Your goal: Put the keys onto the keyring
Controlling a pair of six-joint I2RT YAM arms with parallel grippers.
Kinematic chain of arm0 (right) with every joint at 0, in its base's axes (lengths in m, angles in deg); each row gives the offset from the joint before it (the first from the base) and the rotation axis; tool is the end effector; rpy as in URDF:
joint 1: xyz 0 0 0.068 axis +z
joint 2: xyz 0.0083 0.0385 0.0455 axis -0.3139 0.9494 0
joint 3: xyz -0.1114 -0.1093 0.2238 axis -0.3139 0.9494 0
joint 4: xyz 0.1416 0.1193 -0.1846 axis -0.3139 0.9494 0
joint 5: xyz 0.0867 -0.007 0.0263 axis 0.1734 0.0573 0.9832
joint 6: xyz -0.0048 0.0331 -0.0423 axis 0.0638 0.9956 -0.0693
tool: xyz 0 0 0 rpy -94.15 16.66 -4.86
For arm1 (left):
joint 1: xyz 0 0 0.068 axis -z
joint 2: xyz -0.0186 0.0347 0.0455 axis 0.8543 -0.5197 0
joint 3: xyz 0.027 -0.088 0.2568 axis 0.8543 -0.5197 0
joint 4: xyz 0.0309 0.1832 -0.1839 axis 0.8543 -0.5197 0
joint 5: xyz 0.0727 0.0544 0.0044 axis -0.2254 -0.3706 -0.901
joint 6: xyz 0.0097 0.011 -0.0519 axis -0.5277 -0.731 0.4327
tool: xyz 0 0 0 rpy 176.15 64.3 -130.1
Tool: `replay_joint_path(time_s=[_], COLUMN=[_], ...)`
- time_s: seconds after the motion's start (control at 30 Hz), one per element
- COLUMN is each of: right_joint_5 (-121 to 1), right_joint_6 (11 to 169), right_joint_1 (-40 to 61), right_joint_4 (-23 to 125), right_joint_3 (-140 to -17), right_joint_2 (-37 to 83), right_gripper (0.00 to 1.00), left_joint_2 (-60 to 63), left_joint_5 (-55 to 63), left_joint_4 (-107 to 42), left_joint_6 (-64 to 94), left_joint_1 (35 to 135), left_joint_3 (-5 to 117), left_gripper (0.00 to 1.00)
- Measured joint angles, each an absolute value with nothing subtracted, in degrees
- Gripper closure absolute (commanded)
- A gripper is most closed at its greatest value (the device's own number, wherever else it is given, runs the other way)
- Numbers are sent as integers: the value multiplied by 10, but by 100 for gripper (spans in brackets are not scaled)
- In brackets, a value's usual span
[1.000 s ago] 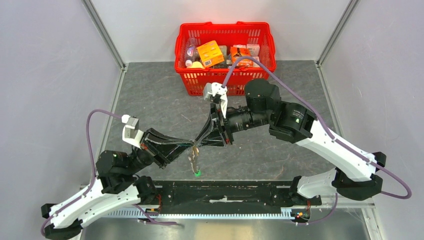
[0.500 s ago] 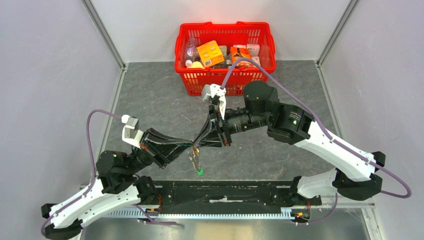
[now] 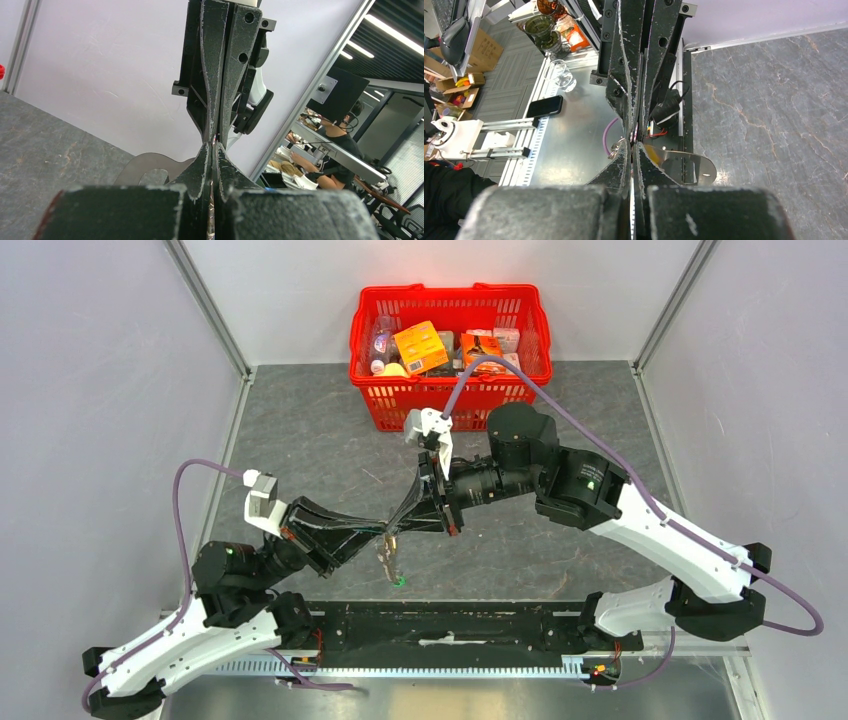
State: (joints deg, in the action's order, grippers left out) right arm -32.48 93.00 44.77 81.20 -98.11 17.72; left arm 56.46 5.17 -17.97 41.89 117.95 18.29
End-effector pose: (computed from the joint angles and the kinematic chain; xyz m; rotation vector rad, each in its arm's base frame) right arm 0.1022 0.2468 0.4877 -1.3004 1.4887 1.4207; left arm 0.0403 -0.0789 0.3789 0.3775 1.1133 -1.6091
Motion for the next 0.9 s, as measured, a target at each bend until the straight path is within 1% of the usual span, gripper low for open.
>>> replay_joint_path(time_s=[0.07, 0.17, 0.4, 0.5, 0.63, 0.77, 0.9], right_joint_5=[-328, -333, -320, -306, -283, -251, -218], right_joint_6=[926, 919, 895, 882, 863, 850, 832], right_joint_1=[448, 450, 451, 452, 452, 452, 453], right_joint_4=[821, 856, 978, 1027, 1085, 1125, 1160], right_joint_3=[-983, -996, -1082, -1112, -1139, -1142, -1143], right_joint_2=[177, 180, 206, 216, 229, 243, 258], right_gripper=[100, 100, 100, 100, 100, 100, 100], left_joint_2=[565, 560, 556, 555, 538, 502, 454], left_joint_5=[53, 59, 90, 111, 151, 191, 214], left_joint_4=[-186, -214, -313, -374, -447, -490, -536], left_joint_6=[420, 423, 430, 429, 424, 424, 424], left_joint_1=[1180, 1180, 1180, 1180, 1180, 1180, 1180], left_joint_3=[183, 192, 271, 323, 397, 431, 434], left_gripper=[92, 79, 65, 62, 61, 60, 60])
